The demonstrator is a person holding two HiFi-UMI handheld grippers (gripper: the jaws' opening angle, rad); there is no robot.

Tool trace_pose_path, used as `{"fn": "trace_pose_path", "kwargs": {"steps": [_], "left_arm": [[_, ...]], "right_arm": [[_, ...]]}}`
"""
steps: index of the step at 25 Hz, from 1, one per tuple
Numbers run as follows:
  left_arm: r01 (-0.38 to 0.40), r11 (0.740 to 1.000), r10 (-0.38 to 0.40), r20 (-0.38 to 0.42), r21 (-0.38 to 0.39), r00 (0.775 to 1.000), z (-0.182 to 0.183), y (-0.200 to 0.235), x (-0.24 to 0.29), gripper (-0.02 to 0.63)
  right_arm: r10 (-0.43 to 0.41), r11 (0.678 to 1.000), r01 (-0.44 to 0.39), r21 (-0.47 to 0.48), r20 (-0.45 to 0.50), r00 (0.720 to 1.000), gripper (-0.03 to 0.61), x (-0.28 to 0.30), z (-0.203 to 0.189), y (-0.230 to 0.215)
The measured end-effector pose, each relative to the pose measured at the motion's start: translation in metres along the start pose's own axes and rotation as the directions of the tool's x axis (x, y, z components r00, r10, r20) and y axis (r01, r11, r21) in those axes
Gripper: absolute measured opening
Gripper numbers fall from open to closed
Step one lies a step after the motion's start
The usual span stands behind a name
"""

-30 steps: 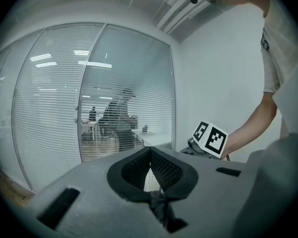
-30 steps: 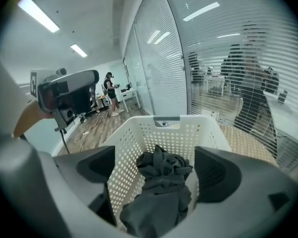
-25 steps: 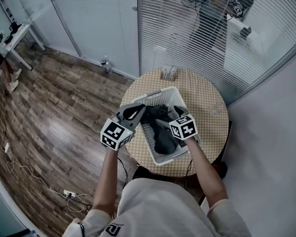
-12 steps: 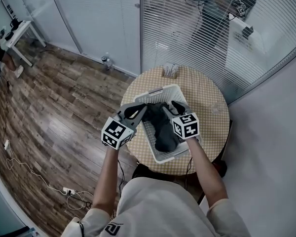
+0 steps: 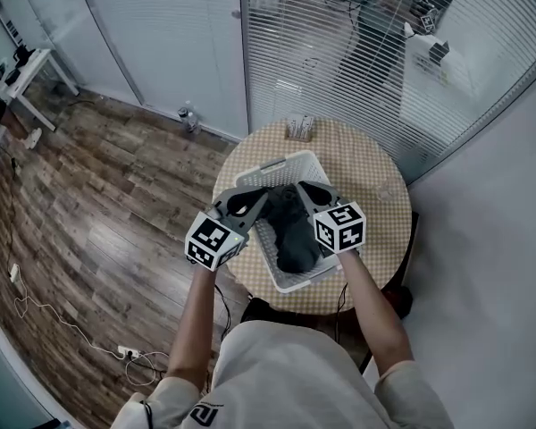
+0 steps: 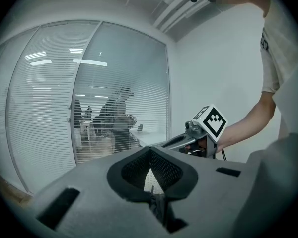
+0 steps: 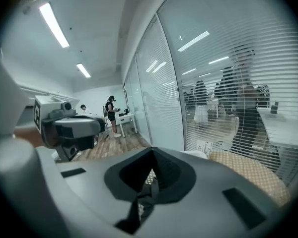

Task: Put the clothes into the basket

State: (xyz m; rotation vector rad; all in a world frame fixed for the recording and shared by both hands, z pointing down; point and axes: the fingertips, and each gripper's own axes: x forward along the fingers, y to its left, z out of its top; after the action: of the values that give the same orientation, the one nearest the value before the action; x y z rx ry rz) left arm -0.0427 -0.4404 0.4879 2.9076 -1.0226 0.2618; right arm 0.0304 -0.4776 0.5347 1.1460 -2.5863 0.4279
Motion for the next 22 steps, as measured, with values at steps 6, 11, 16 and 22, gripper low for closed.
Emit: {"fn": "trace_pose_path", "kwargs": {"steps": [6,11,16,22], "left_arm": [[0.052,0.998,-0.051,-0.004,0.022,0.999,0.01,-0.02,0.018,0.013],[0.077,0.997,-0.077,0.012,0.027,0.997,0.024,-0.038,0.03,0.013],[0.08,0.996,-0.081,0.034,0.033,0.996,0.04,-0.055,0.036,0.013],[0.054,0.998,-0.055,0.041,0.027,0.998,0.044,-0.079,0.016,0.012]], "right_arm": [[0.009,1.0,-0.007,-0.03,0.074,0.997,0.018,-0.034,0.026,0.002],[0.012,1.0,-0.007,-0.028,0.155,0.988,0.018,-0.073,0.047,0.001],[0.013,1.0,-0.01,-0.019,0.213,0.977,0.018,-0.104,0.057,0.003],[0.01,1.0,-0.01,-0.001,0.256,0.967,0.018,-0.131,0.054,0.026]]}}
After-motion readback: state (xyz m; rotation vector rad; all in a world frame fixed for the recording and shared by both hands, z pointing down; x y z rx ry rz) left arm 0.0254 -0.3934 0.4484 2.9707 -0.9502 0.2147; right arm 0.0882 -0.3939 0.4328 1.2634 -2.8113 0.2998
